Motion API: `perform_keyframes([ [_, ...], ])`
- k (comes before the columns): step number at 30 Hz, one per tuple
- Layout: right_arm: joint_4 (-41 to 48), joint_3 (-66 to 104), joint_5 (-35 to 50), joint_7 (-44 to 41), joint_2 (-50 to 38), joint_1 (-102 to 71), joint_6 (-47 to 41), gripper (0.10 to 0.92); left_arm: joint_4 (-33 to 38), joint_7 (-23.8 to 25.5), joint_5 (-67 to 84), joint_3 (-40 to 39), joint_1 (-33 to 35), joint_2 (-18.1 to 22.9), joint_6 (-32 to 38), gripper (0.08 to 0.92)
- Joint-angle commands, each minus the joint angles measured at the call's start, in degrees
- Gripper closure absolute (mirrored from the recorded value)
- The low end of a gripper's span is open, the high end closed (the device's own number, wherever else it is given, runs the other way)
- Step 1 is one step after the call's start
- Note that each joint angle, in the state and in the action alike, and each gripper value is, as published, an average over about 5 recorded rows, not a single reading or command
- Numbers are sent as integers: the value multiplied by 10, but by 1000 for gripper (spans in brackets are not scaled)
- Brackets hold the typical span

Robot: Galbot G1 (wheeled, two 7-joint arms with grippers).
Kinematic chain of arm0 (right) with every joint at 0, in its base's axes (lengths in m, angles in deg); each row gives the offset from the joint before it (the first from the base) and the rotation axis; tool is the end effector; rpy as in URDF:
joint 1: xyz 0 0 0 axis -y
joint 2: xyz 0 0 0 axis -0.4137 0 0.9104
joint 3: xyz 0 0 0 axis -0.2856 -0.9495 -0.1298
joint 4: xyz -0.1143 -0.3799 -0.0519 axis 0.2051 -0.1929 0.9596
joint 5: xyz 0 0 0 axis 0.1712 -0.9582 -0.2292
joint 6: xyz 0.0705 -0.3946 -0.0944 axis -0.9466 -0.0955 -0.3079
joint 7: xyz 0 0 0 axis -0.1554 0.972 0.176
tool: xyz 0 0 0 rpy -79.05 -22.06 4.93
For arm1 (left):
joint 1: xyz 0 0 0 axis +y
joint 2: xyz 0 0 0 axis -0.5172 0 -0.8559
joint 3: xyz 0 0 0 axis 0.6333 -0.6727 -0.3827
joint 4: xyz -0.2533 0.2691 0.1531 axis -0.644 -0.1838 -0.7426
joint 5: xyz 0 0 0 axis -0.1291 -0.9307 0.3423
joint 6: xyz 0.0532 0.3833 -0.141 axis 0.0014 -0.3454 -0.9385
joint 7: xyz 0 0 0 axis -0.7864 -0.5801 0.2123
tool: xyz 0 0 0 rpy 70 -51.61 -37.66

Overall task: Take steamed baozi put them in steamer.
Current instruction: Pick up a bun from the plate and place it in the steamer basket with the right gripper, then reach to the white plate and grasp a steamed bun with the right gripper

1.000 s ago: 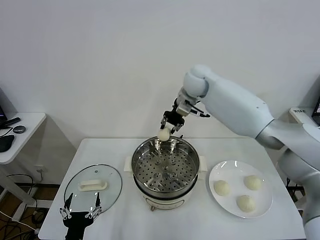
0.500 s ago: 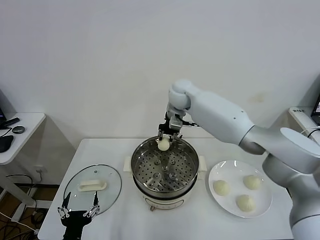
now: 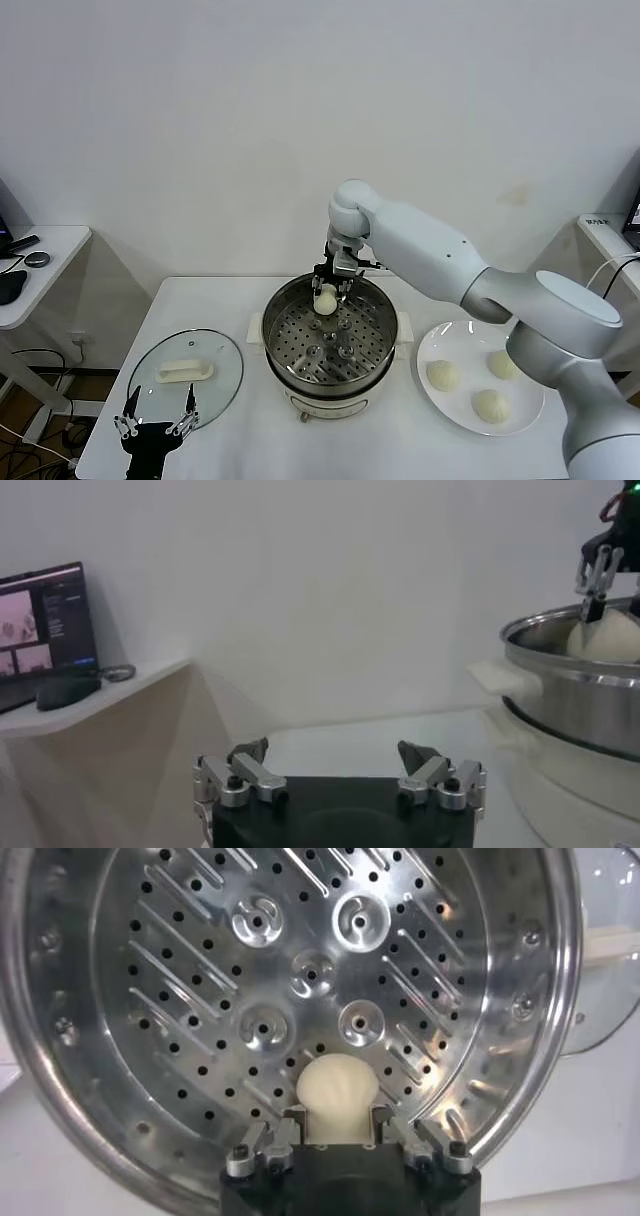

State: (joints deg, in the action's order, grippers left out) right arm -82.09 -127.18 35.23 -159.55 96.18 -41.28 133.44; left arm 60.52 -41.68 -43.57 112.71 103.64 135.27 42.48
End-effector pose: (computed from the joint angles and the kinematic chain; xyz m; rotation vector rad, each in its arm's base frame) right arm 0.6858 0.1856 -0.1170 -2.0502 0.2354 -2.2181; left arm 0.1244 0.0549 -0.3420 0.2395 -2.9226 -0.2726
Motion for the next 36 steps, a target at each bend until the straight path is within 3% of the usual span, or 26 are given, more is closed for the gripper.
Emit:
perform_keyframes([
  [1,13,2,-17,9,9,-9,4,487,0,0,0,0,0,0,0,177],
  [10,-26,-3,43,-8,-18,9,-54,241,1,1,0,-1,1,0,0,177],
  [13,-66,-6,94,-20,-44,27,-93,208,2,1,0,-2,0,0,-1,177],
  [20,-117,2,223,-44,-132,98,-145,203,1,6,0,-6,-4,-6,-4,177],
  [28,-169,-28,323,-64,-301,177,-210,203,-8,10,4,-6,-10,-22,-9,177],
  [34,-246,-58,336,-54,-451,148,-455,203,0,8,6,-11,-6,-22,-12,177],
  [36,-259,-66,344,-51,-481,128,-499,203,1,8,7,-14,-5,-23,-12,177],
])
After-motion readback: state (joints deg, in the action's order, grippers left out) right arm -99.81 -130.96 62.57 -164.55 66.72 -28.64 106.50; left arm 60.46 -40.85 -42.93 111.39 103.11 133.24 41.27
